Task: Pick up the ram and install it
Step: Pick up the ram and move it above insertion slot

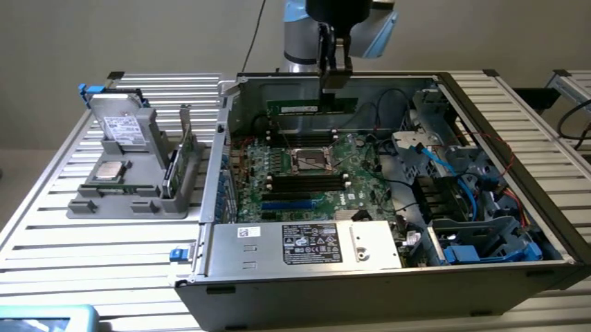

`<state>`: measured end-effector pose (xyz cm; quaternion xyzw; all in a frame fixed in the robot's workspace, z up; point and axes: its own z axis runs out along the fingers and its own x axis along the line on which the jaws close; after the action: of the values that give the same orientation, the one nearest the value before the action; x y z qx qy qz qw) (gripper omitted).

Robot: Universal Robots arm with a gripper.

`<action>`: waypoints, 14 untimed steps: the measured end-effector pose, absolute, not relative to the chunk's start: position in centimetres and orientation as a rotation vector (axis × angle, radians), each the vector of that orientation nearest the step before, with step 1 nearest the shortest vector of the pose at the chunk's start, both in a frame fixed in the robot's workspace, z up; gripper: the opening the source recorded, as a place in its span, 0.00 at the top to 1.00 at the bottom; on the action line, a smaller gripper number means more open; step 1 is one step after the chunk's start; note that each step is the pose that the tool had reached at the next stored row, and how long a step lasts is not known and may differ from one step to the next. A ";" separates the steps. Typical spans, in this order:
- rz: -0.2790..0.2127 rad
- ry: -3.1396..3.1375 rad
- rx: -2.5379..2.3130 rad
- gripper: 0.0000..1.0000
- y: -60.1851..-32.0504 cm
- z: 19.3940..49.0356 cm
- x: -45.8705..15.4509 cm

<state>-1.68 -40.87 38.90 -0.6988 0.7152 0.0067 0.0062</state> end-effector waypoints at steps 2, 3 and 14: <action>0.027 2.244 -2.186 0.88 -40.8 38.6 -1.6; 0.035 2.248 -2.189 0.88 -40.8 38.6 -1.6; 0.038 2.252 -2.189 0.88 -39.1 37.5 -1.6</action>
<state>-1.55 -39.10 37.51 -0.6969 0.7170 0.0122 0.0006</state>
